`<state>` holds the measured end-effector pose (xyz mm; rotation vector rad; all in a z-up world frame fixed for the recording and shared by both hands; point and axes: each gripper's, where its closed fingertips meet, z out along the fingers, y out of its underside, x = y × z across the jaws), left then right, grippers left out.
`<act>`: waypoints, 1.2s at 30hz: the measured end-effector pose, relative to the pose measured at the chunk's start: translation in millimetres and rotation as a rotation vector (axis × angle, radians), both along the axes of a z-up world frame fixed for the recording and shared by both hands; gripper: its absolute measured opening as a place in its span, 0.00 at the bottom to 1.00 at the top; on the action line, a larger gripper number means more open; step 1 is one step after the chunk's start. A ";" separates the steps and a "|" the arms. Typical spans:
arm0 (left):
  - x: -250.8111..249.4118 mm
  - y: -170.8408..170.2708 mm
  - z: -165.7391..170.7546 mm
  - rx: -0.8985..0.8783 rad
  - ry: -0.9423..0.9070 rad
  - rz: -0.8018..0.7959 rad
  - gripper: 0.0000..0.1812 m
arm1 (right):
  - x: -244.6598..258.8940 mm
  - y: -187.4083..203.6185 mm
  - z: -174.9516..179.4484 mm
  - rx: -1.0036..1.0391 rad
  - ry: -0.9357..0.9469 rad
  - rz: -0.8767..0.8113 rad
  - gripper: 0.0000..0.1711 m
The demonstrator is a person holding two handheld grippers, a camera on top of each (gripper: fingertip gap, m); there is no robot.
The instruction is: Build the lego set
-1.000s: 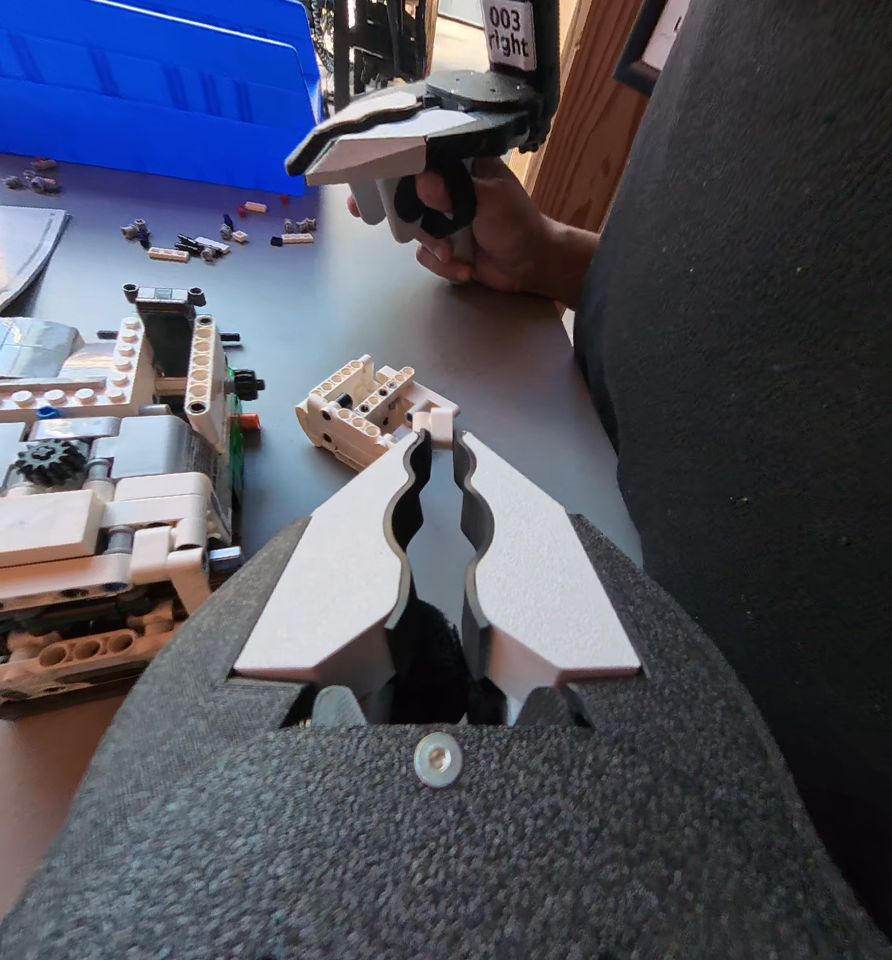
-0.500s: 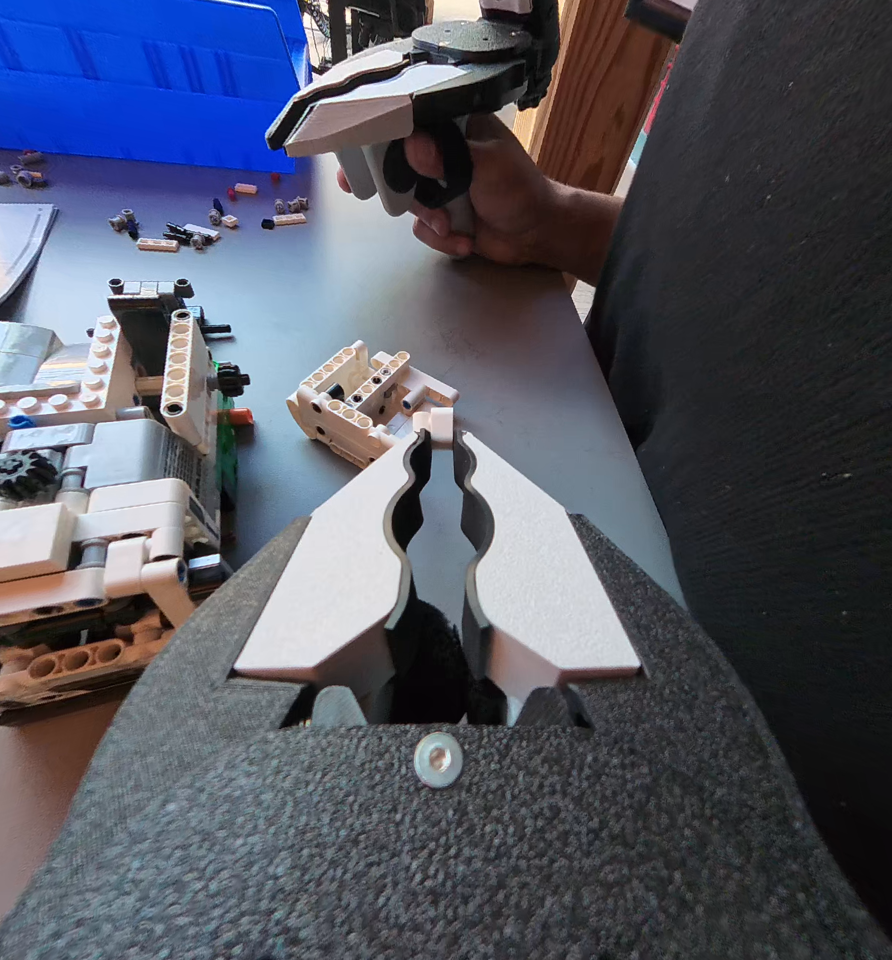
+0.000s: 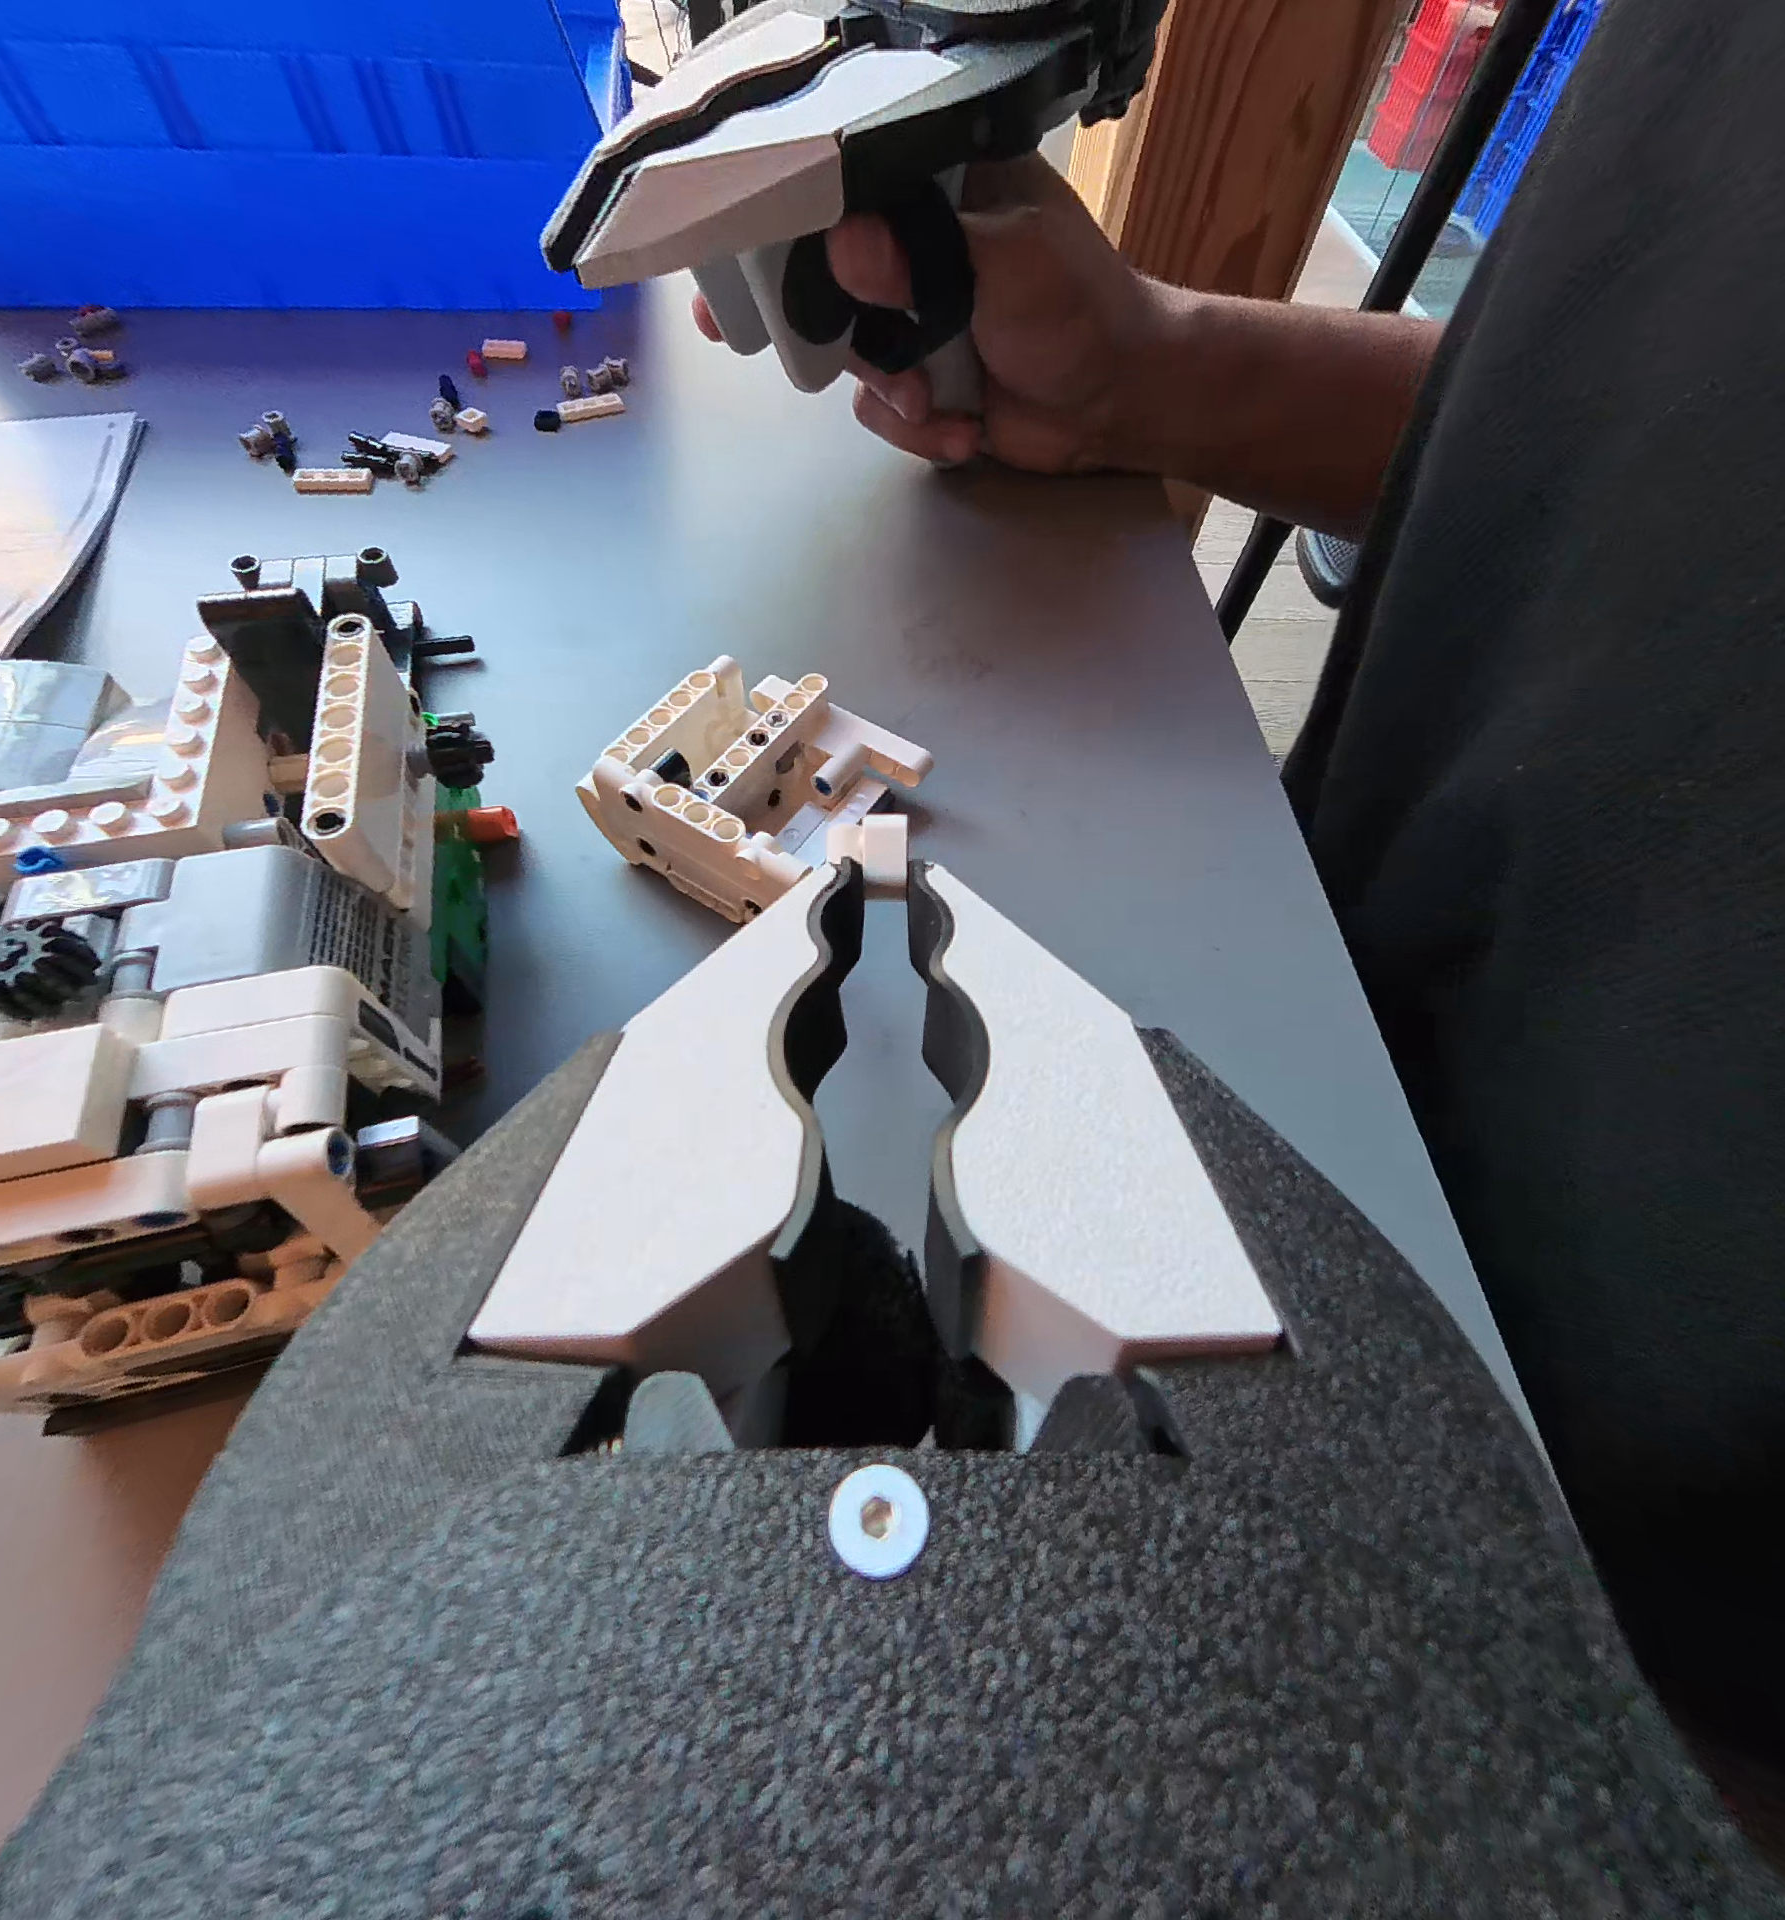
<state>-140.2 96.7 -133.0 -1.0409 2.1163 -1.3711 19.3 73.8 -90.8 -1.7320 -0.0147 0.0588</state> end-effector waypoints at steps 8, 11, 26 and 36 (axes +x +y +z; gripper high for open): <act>2.3 5.6 5.6 -0.038 -0.015 0.030 0.04 | -0.9 -1.0 0.1 0.001 0.001 0.005 0.06; 3.3 8.5 8.5 -0.044 -0.034 0.050 0.04 | -3.7 -0.9 -1.1 -0.008 -0.009 0.010 0.06; 0.7 5.7 8.2 -0.007 -0.056 0.097 0.04 | -17.9 1.6 -9.4 -0.056 -0.145 0.018 0.05; 0.5 9.2 10.2 -0.021 -0.061 0.116 0.04 | -18.6 1.4 -9.8 -0.060 -0.131 0.026 0.05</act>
